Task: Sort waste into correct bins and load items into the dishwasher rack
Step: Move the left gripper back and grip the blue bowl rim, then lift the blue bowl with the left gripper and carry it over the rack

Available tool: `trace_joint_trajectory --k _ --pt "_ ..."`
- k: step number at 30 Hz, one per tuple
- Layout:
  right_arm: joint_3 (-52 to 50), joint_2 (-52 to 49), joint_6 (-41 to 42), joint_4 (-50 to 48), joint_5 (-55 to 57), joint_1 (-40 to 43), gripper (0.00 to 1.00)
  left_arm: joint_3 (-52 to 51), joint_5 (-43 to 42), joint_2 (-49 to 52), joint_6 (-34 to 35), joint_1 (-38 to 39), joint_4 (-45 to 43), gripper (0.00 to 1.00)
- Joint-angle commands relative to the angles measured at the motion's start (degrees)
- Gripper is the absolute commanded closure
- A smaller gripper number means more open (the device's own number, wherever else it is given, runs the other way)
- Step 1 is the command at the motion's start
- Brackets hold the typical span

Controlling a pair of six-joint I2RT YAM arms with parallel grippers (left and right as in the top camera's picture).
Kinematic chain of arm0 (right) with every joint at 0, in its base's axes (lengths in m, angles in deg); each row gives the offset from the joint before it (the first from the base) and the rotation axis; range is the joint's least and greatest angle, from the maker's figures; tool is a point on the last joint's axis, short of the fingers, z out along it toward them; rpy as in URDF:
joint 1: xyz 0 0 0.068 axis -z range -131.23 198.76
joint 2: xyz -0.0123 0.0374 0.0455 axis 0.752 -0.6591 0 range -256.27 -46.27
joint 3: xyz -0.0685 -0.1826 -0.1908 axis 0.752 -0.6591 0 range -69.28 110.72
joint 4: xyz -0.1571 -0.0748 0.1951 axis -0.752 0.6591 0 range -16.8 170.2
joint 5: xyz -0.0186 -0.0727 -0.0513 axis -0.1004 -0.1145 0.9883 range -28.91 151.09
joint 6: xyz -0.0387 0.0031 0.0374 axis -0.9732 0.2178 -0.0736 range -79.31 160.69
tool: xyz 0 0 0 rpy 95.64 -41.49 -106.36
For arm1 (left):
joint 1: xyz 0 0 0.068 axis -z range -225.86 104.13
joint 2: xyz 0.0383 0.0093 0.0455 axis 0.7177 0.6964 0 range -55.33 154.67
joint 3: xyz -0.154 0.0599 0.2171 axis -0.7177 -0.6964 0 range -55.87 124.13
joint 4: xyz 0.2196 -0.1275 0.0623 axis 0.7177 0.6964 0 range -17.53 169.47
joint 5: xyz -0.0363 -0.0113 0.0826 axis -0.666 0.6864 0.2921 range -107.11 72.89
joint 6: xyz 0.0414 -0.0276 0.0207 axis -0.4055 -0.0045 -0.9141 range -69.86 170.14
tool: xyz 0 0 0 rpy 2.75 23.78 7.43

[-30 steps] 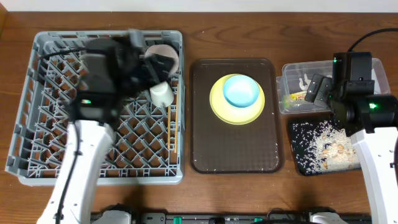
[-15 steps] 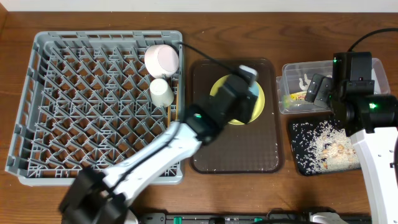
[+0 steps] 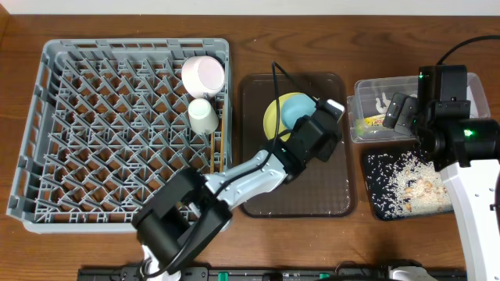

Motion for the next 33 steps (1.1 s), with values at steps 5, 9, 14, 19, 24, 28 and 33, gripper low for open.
trace_joint_trajectory --k 5,9,14,19,24,28,33 --pt "0.15 0.35 -0.42 0.11 0.92 0.02 0.01 1.05 1.22 4.66 -3.85 0.02 -1.16 0.48" --pt "0.15 0.35 -0.39 0.11 0.92 0.04 0.01 1.05 1.25 5.40 -3.85 0.00 -1.11 0.48" --pt "0.15 0.35 -0.42 0.11 0.92 0.02 0.01 1.05 1.70 5.40 -3.85 0.00 -1.11 0.56" --pt "0.15 0.35 -0.39 0.11 0.92 0.04 0.01 1.05 4.02 5.40 -3.87 0.00 -1.09 0.67" --pt "0.15 0.35 -0.42 0.11 0.92 0.04 0.01 1.05 5.75 4.35 -3.87 0.00 -1.18 0.81" --pt "0.15 0.35 -0.39 0.11 0.92 0.04 0.01 1.05 5.70 0.42 -3.80 0.02 -1.14 0.94" --pt "0.15 0.35 -0.42 0.11 0.92 0.02 0.01 1.05 5.57 -8.83 -2.89 -0.04 1.75 0.94"
